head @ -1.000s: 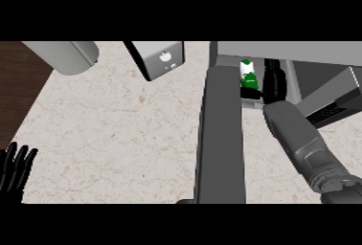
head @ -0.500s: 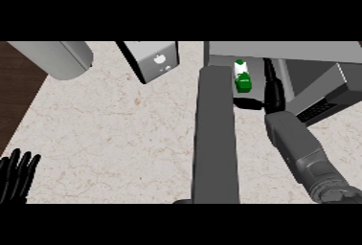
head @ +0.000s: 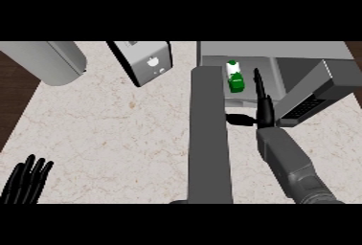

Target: Pick up the milk, place it into the microwave and close the microwave

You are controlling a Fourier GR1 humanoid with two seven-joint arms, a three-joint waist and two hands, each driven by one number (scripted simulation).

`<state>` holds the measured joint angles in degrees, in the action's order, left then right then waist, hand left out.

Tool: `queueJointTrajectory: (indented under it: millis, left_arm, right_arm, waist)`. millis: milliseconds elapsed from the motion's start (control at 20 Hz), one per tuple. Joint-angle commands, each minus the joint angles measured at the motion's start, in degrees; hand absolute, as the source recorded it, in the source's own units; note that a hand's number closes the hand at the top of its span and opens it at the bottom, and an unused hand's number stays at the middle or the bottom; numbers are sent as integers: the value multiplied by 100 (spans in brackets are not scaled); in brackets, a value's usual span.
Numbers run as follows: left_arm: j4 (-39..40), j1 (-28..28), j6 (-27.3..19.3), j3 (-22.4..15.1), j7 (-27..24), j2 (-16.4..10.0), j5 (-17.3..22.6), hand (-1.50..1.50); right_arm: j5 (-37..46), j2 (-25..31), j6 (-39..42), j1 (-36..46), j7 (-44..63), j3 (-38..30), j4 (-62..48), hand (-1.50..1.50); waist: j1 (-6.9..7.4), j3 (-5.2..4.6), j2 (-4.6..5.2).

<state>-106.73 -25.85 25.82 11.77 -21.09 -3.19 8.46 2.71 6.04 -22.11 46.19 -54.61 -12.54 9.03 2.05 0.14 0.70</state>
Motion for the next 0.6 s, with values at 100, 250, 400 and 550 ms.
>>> queueJointTrajectory:
  millis: [100,250,400,550]
  left_arm:
    - [46,-392,491,-445,-306,61,-190,-150]
    - [-276,-574,584,-587,-129,118,-51,-150]
    - [225,97,436,-713,-188,138,-418,-150]
    - [267,145,590,-806,-168,42,-473,-150]
  right_arm:
    - [-74,-236,1187,-533,-344,94,244,-150]
    - [-159,-294,1670,-860,-472,119,474,-150]
    - [-176,-206,2065,-1257,-679,222,843,-150]
    - [-124,-461,2202,-1927,-836,438,1198,-150]
  waist:
    - [-172,-14,-84]
    - [-200,-14,-99]
    - [-278,-18,-98]
    - [-342,-23,-118]
